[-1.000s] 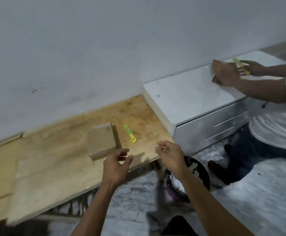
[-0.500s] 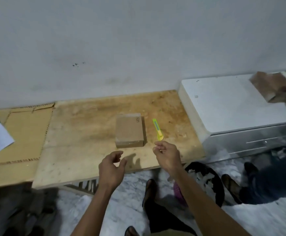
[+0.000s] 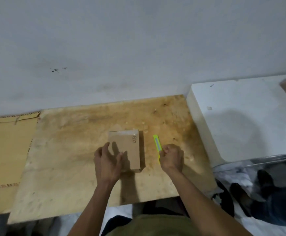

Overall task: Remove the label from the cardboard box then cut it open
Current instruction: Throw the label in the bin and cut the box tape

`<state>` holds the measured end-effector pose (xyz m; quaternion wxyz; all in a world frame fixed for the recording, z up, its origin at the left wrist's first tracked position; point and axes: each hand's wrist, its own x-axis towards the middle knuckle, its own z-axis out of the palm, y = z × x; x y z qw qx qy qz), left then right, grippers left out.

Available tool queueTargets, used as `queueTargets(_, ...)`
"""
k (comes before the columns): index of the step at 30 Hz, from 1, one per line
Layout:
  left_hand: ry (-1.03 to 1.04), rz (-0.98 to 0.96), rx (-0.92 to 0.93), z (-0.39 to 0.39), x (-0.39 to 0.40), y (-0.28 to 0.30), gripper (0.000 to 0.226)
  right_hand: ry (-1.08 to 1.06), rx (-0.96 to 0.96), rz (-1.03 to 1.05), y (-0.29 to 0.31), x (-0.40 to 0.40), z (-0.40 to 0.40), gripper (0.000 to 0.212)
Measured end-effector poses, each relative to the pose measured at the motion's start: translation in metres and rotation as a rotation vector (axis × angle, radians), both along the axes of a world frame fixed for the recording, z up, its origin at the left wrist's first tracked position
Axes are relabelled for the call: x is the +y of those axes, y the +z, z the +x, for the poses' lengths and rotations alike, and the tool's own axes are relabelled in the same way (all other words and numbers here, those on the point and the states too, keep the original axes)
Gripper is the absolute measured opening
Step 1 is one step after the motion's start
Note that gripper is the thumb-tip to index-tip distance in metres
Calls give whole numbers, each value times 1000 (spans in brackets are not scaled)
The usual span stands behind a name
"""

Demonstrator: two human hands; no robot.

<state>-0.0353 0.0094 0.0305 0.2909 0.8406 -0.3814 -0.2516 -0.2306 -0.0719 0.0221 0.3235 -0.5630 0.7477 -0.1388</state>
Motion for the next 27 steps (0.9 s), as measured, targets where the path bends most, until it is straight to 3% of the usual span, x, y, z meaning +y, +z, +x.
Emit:
queueTargets(4,19,76,-5,-5,-12,-15,72,8,57,33,-14,-13,-1,19)
queueTargets(11,0,89,45,-6,-15,-29,70,4,95,65,-29,-18,6,18)
queueTargets(19,-20,102,-7,-7,-13,-28,84,-63,-12,154,-32,-26,16,20)
queueTargets(23,-45,120,-26,-7,-12,-30,79,-42,-142,73,-30,-33,15,16)
queueTargets(27,-61,151,-29,-6,-15,-31,77,-105,-421,91,-9,-46,16,14)
